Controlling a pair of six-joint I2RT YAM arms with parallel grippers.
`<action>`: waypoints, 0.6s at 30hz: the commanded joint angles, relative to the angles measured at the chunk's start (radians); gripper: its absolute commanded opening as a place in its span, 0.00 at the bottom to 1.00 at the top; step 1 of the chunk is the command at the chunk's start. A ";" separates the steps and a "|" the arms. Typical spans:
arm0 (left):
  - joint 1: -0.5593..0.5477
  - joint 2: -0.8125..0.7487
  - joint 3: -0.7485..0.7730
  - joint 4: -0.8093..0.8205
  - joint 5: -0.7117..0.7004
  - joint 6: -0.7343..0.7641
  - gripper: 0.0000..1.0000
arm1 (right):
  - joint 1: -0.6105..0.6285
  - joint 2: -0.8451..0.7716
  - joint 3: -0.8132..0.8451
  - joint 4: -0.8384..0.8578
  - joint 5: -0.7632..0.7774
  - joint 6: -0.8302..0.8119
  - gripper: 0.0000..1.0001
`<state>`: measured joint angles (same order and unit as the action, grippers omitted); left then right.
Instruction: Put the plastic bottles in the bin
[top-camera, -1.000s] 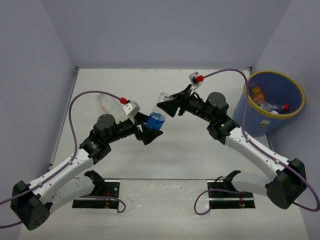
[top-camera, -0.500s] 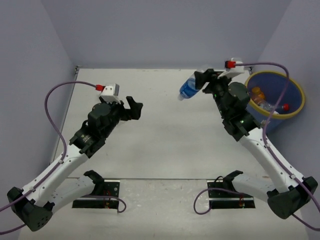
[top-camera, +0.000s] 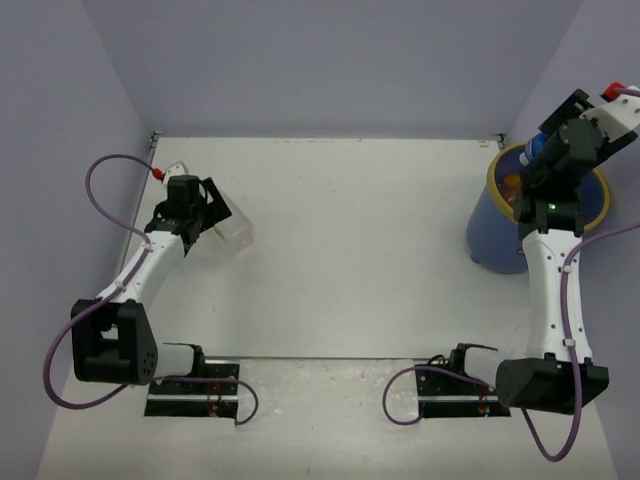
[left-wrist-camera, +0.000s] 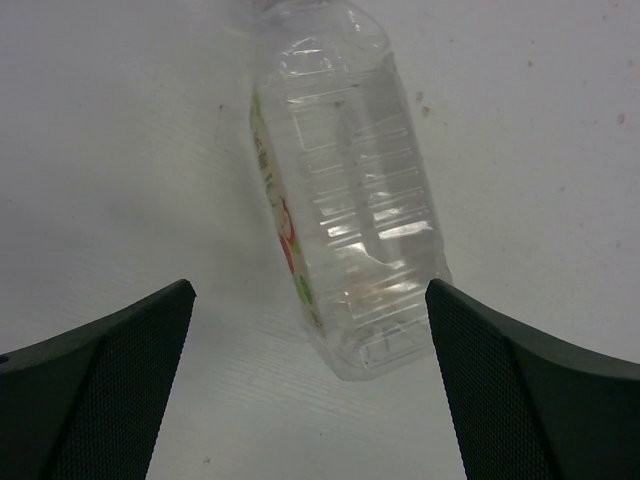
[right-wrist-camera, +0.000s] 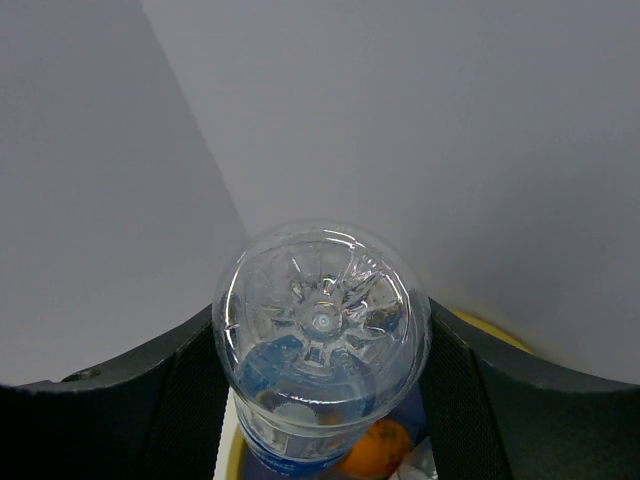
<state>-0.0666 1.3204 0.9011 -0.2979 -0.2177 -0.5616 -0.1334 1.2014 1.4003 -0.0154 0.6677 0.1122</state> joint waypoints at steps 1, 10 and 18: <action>0.060 0.043 0.074 0.069 0.088 -0.039 1.00 | -0.024 -0.066 -0.049 0.119 0.127 -0.094 0.07; 0.067 0.241 0.208 0.068 0.096 -0.036 1.00 | -0.035 -0.125 -0.085 0.031 0.132 -0.029 0.97; 0.065 0.353 0.258 0.039 0.054 -0.061 1.00 | -0.034 -0.211 -0.068 -0.134 -0.224 0.140 0.99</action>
<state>-0.0048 1.6336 1.1044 -0.2567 -0.1416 -0.5934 -0.1646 1.0546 1.2976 -0.0731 0.6429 0.1355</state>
